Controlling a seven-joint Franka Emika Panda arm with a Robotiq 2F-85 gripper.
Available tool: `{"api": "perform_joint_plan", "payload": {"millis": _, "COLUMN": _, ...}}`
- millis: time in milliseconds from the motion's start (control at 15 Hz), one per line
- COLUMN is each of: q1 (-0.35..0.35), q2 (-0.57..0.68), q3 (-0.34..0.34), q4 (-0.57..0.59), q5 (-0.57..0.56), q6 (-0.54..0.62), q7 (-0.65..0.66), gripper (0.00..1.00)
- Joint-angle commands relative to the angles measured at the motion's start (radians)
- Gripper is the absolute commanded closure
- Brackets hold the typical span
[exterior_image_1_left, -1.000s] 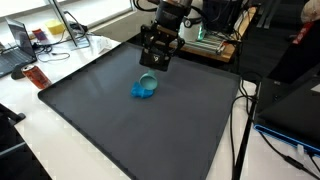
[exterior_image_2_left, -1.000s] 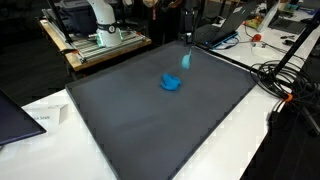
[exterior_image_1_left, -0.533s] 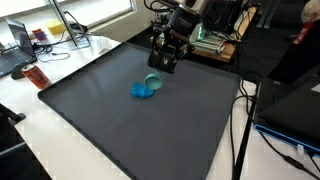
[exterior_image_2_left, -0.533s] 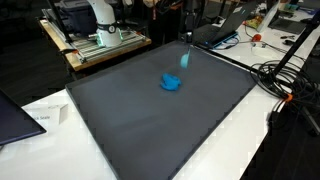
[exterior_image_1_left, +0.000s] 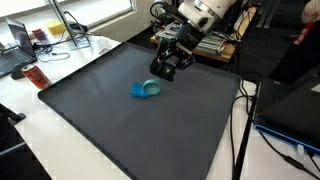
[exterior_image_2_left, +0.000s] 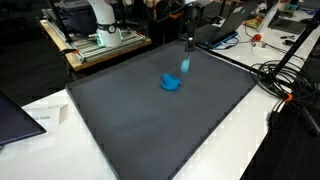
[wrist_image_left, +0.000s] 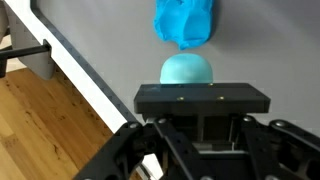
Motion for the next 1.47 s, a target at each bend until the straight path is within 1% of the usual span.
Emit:
{"api": "perform_joint_plan", "payload": {"millis": 0, "q1": 0.023, "q2": 0.044, "q3": 0.009, "q4": 0.028, "q5": -0.119, "q6": -0.053, "q7": 0.083, "gripper": 0.78}}
{"api": "perform_joint_plan", "payload": {"millis": 467, "q1": 0.039, "q2": 0.101, "q3": 0.034, "q4": 0.032, "q5": -0.236, "q6": -0.114, "q7": 0.162, "gripper": 0.78}}
{"api": "perform_joint_plan", "payload": {"millis": 867, "q1": 0.033, "q2": 0.111, "q3": 0.059, "q4": 0.014, "q5": -0.359, "q6": -0.105, "q7": 0.240, "gripper": 0.78}}
{"api": "perform_joint_plan", "payload": {"millis": 933, "q1": 0.016, "q2": 0.112, "q3": 0.068, "q4": 0.015, "q5": -0.307, "q6": -0.096, "q7": 0.189, "gripper": 0.53}}
{"api": "perform_joint_plan", "payload": {"millis": 1333, "q1": 0.016, "q2": 0.115, "q3": 0.071, "q4": 0.015, "q5": -0.326, "q6": -0.096, "q7": 0.207, "gripper": 0.53}}
{"api": "perform_joint_plan", "payload": {"millis": 1400, "q1": 0.016, "q2": 0.115, "q3": 0.071, "q4": 0.015, "q5": -0.327, "q6": -0.096, "q7": 0.207, "gripper": 0.78}}
